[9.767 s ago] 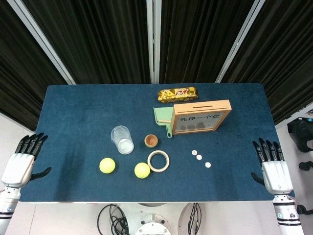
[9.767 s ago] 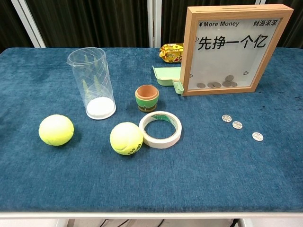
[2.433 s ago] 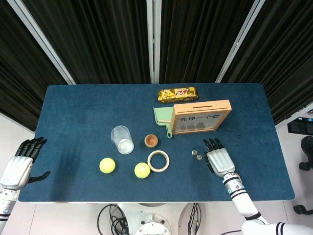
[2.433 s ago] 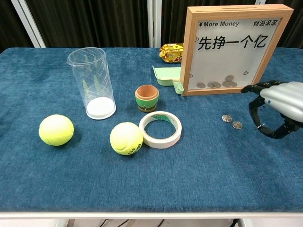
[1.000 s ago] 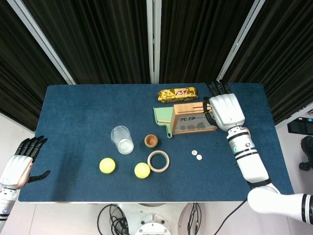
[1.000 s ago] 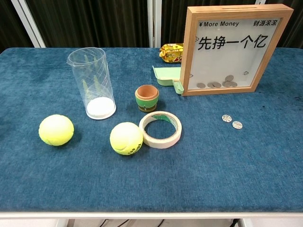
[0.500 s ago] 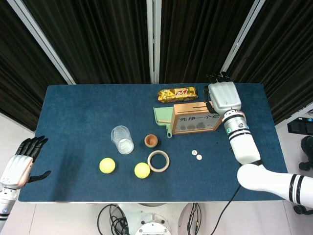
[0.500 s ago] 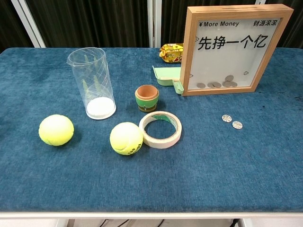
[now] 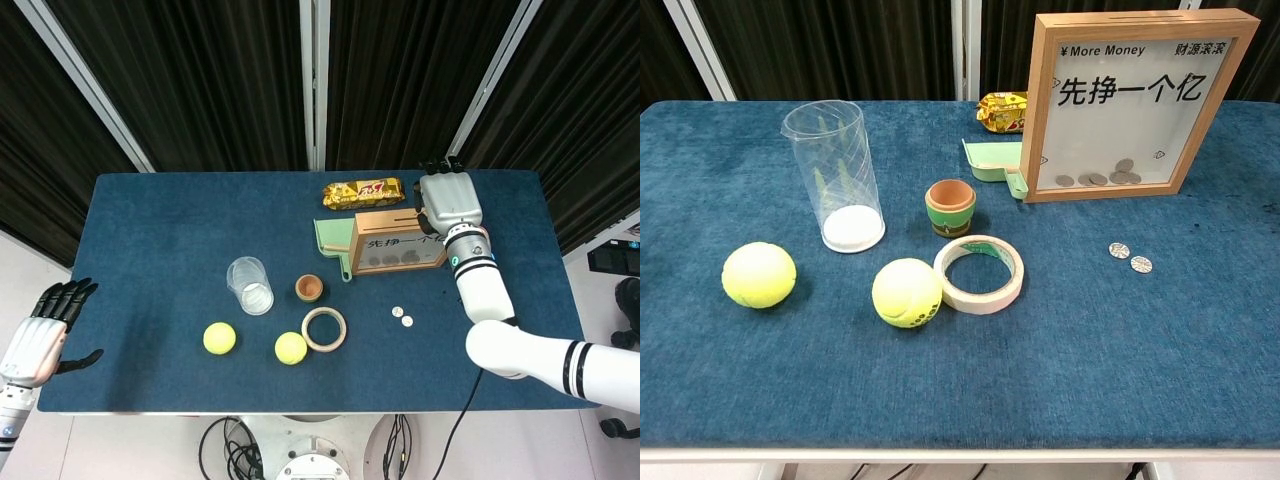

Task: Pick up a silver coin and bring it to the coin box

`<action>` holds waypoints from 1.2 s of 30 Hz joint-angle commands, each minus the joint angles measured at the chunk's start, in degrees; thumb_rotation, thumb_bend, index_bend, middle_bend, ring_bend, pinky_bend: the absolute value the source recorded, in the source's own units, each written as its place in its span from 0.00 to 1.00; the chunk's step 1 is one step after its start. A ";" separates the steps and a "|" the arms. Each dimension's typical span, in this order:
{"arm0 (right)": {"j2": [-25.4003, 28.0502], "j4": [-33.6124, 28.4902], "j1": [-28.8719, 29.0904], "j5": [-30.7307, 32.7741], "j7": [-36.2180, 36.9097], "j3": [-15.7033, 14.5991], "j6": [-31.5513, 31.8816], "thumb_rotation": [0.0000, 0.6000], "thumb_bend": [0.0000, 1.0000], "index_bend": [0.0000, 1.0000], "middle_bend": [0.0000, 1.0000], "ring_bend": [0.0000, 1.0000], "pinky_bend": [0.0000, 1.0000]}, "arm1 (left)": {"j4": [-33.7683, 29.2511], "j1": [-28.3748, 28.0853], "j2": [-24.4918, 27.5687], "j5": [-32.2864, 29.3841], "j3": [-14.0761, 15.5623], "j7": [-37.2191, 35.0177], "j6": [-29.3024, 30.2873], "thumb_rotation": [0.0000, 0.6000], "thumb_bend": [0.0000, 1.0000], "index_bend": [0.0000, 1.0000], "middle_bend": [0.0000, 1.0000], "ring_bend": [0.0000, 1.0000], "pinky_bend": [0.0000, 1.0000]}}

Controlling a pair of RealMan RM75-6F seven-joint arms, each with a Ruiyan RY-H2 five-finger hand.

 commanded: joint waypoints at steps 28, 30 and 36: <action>-1.19 2.97 1.99 1.36 2.29 -3.90 -1.55 1.00 0.43 0.71 0.11 0.00 0.00 | -0.93 -0.68 0.52 -0.23 0.00 1.06 -1.00 1.00 0.15 0.06 0.02 0.00 0.00; -1.23 3.12 2.06 1.37 2.45 -4.01 -1.80 1.00 0.43 0.71 0.11 0.00 0.00 | -0.97 -0.68 0.54 -0.29 0.00 1.10 -1.05 1.00 0.15 0.06 0.02 0.00 0.00; -1.63 3.78 2.50 1.85 2.56 -4.58 -2.26 1.00 0.43 0.71 0.11 0.00 0.00 | -1.00 -0.65 0.61 -0.54 0.02 1.19 -1.21 1.00 0.15 0.06 0.02 0.00 0.00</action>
